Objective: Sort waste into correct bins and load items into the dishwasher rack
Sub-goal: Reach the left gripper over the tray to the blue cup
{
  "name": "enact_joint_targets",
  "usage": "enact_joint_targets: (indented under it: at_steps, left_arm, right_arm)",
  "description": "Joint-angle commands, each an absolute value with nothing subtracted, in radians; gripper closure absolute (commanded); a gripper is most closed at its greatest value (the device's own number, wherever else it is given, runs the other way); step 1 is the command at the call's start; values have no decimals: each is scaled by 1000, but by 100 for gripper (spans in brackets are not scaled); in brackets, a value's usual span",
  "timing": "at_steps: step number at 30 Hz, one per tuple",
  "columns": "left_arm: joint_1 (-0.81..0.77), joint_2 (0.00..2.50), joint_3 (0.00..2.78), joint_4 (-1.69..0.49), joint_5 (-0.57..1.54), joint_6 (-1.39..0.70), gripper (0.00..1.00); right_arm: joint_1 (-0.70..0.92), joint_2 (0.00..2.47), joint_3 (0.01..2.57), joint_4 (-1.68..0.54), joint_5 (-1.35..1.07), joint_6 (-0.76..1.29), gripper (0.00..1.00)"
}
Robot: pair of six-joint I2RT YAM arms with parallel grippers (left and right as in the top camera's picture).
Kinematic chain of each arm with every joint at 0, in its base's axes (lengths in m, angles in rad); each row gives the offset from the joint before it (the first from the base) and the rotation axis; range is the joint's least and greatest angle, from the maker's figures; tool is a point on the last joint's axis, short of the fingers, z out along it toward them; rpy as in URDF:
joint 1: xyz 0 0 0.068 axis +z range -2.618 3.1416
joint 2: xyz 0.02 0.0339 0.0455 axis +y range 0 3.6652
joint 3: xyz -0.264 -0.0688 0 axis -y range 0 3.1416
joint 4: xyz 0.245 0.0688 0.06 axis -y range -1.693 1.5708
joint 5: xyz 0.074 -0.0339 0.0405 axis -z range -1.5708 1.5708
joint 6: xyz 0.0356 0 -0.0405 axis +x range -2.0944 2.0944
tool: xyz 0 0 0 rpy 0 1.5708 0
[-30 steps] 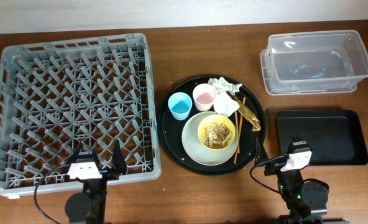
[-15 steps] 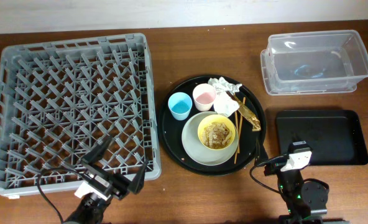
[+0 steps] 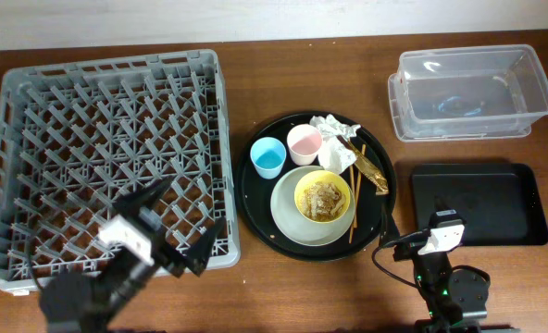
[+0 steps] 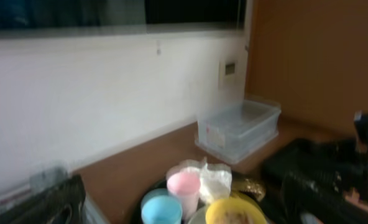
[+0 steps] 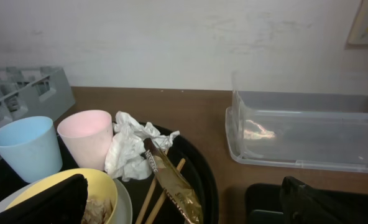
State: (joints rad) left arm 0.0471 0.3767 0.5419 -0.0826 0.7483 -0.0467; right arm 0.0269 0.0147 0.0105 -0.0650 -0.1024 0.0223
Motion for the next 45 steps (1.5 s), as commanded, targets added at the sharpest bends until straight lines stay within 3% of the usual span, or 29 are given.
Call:
enact_joint_targets:
  at_steps: [1,5,9,15,23,26,39,40,41,45]
  left_arm:
    - [46,685,913,-438,839,168,1]
    - [-17,994,1308,-888,822,268,1]
    - [-107,1187,1520,-1056,842,225,1]
    - [-192,1299,1535,-1048,910,120,1]
    - [-581,1510,1716,-1250,184,27,1]
    - [-642,1612,1795,-1266,30,-30,1]
    - [-679,1794,1798,-1050,21,-30,1]
    - [-679,1802,1798,-1025,15,-30,11]
    - [-679,1814,1798,-1003,-5,-30,36]
    - [-678,1853,1798,-1008,-22,-42,48]
  right_arm:
    - [32,6,6,-72,-93,22,1]
    - [31,6,6,-72,-93,22,1]
    - [32,6,6,-72,-93,22,1]
    - [31,6,6,-72,-93,22,1]
    - [32,6,6,-72,-93,22,1]
    - [32,6,6,-72,-93,22,1]
    - [32,6,6,-72,-93,22,1]
    - [32,6,6,-72,-93,22,1]
    - [32,6,6,-72,-94,22,1]
    - [32,6,6,-72,-93,22,1]
